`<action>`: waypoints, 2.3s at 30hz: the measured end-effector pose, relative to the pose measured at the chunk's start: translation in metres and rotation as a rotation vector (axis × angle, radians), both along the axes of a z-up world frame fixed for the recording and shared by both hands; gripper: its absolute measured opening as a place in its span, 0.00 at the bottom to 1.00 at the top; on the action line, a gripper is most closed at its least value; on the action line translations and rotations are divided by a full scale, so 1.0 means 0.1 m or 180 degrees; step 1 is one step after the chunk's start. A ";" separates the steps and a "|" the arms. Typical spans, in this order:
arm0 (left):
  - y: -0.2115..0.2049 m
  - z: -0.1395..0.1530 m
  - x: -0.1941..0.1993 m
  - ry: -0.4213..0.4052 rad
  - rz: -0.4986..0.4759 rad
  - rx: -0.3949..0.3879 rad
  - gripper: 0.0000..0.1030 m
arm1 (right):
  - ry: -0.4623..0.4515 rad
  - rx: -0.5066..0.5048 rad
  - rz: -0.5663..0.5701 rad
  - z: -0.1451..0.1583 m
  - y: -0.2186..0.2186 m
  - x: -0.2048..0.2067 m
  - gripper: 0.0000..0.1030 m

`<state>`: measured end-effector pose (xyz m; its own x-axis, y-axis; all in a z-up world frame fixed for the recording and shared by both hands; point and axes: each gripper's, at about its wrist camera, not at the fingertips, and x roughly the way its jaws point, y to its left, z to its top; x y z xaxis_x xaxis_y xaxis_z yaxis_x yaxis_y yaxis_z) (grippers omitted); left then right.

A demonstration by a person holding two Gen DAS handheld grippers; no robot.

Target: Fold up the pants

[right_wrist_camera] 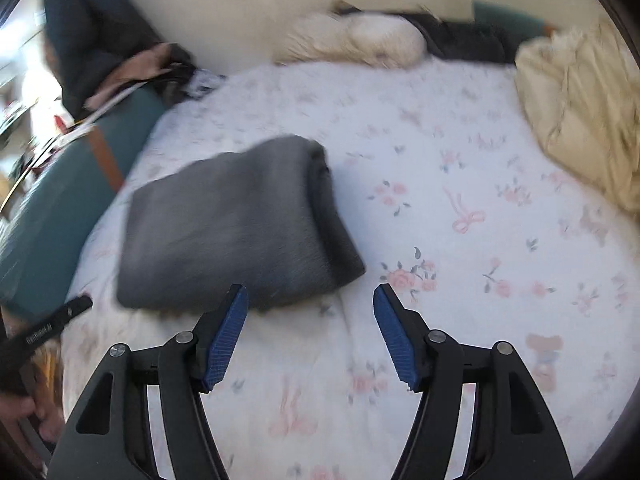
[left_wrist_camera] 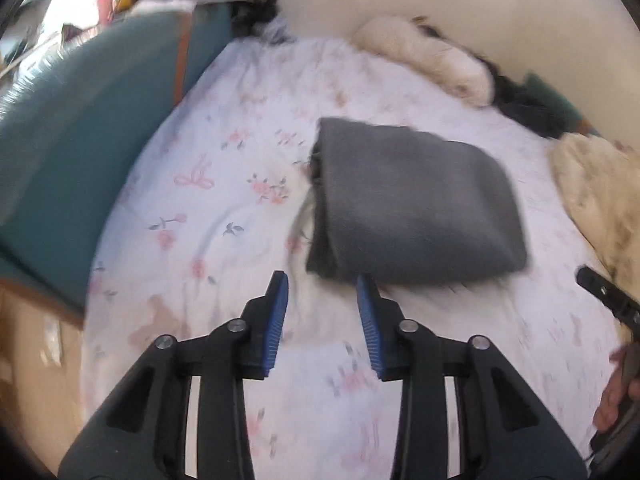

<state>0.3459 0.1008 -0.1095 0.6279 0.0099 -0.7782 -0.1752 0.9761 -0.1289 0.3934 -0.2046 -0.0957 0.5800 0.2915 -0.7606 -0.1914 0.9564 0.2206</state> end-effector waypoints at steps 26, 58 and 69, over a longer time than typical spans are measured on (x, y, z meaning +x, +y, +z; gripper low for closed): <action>-0.72 1.42 -3.34 -0.1089 -0.0134 0.0171 1.00 | -0.1068 -0.0110 0.0207 1.36 0.07 -3.38 1.00; -0.96 1.06 -3.93 -0.1279 -0.0205 0.0316 1.00 | -0.1160 -0.0182 -0.0004 0.83 0.00 -4.02 1.00; -0.92 1.06 -3.93 -0.1253 -0.0216 0.0272 1.00 | -0.1165 -0.0154 -0.0001 0.82 0.01 -4.03 1.00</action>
